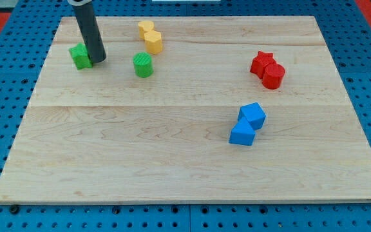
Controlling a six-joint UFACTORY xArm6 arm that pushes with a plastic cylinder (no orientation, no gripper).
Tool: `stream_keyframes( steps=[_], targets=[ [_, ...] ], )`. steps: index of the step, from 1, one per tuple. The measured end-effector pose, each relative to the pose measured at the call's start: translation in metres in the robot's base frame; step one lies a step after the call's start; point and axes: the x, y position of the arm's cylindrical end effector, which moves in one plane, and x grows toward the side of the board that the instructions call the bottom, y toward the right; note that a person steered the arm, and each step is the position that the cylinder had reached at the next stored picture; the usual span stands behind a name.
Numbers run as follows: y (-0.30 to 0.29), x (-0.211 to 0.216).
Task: Push the green star to the top left
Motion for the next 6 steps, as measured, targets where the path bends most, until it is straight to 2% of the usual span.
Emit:
stream_keyframes(
  steps=[1,2,4,6],
  targets=[
    [0.000,0.007],
    [-0.001,0.048],
    [-0.025,0.050],
    [-0.025,0.012]
  ],
)
